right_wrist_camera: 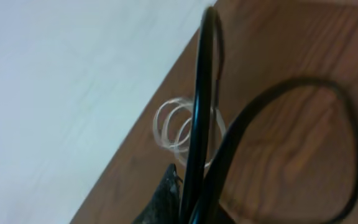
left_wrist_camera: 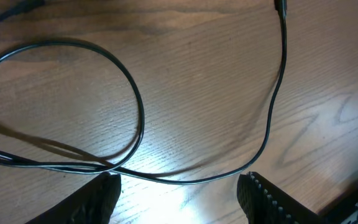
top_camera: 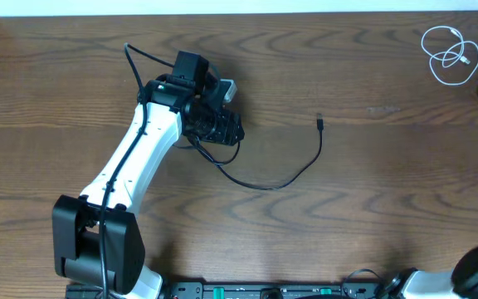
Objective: Untangle cables
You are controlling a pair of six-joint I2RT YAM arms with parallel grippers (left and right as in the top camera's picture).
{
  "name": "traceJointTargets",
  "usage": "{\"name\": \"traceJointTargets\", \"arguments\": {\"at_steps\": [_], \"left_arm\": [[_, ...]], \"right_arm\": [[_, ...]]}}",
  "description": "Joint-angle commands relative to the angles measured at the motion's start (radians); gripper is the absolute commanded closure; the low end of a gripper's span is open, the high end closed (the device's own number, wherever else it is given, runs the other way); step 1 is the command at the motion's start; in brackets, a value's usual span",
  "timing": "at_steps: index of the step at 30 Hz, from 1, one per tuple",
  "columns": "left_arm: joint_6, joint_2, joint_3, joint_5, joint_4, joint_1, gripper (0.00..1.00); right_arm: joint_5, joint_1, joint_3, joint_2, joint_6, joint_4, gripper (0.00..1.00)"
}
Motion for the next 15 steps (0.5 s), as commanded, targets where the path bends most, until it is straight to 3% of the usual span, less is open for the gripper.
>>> {"name": "traceJointTargets", "arguments": {"at_steps": [1, 8, 13, 15], "left_arm": [[-0.002, -0.02, 0.006, 0.006, -0.002, 0.004, 0.35], [-0.002, -0.02, 0.006, 0.006, -0.001, 0.002, 0.35], [-0.002, -0.02, 0.006, 0.006, -0.002, 0.002, 0.35], [-0.002, -0.02, 0.006, 0.006, -0.001, 0.0, 0.35]], "right_arm": [[0.029, -0.025, 0.007, 0.092, 0.049, 0.087, 0.99], [0.109, -0.032, 0.007, 0.294, 0.06, 0.402, 0.99], [0.12, -0.036, 0.007, 0.386, 0.101, 0.452, 0.99], [0.12, -0.038, 0.007, 0.405, 0.1, 0.447, 0.91]]}}
